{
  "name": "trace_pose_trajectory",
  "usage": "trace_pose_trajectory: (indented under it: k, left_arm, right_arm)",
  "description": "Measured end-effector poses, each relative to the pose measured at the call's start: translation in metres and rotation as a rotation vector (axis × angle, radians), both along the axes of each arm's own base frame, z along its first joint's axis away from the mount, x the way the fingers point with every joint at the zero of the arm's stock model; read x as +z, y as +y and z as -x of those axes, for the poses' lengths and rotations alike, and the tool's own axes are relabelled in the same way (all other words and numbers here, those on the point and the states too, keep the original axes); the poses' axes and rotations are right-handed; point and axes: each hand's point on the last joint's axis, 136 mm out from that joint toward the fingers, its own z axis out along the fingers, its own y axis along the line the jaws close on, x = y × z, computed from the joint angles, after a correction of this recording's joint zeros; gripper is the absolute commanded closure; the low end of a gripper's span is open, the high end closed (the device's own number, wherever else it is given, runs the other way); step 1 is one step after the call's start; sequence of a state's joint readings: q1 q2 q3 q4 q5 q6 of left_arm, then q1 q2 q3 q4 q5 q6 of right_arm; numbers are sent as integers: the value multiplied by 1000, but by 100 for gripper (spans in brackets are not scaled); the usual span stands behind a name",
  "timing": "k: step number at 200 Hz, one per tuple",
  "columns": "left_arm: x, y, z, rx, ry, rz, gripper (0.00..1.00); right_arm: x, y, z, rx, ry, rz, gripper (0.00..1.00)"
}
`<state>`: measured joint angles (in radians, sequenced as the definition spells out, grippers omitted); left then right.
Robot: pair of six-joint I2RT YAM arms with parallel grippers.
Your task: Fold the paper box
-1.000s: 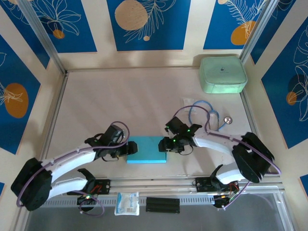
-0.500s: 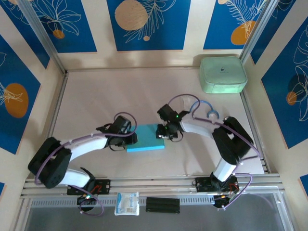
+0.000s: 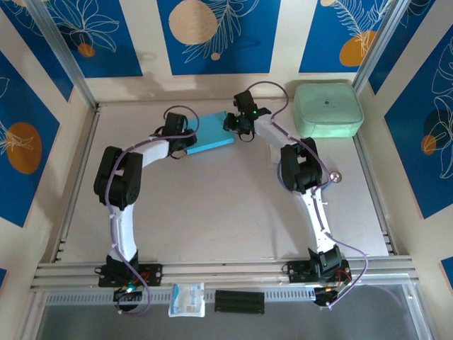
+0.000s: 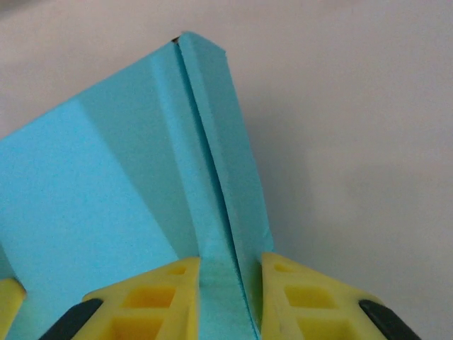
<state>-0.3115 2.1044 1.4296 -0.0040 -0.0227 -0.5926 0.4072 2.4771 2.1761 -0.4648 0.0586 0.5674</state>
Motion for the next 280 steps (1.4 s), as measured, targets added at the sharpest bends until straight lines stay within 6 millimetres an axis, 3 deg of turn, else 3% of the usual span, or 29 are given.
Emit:
trace_pose_trajectory:
  k: [18, 38, 56, 118, 141, 156, 176, 198, 222, 252, 280]
  left_arm:
    - [-4, -3, -26, 0, -32, 24, 55]
    - [-11, -5, -44, -5, -40, 36, 47]
    - [-14, -5, -55, -19, -42, 20, 40]
    - [3, -14, -67, -69, -69, 22, 11]
    - [4, -15, -66, -74, -69, 27, 0]
    - [5, -16, -66, -80, -70, 27, 1]
    - [6, -15, -66, -78, -67, 25, 1]
    - [10, -9, -63, -68, -51, 17, 1]
    - [31, -3, -52, -63, -63, 19, 0]
    - [94, 9, -16, -67, -132, 28, 1]
    - [167, 23, 37, -87, -262, 33, 1]
  right_arm:
    - [-5, -3, -29, -8, -22, -28, 75]
    - [-16, -5, -40, -12, -13, -35, 72]
    - [-28, -8, -37, -18, 21, -26, 65]
    - [-31, -3, -25, 13, 60, -4, 37]
    - [-32, -2, -21, 40, 68, 1, 16]
    - [-32, -2, -19, 56, 70, 7, 8]
    - [-22, -3, -16, 71, 63, 16, 4]
    - [12, -4, -14, 80, 23, 14, 3]
    - [78, -8, -8, 95, -71, 1, 3]
    - [171, -23, 25, 119, -204, -8, 3]
    - [228, -44, 80, 149, -300, -4, 3]
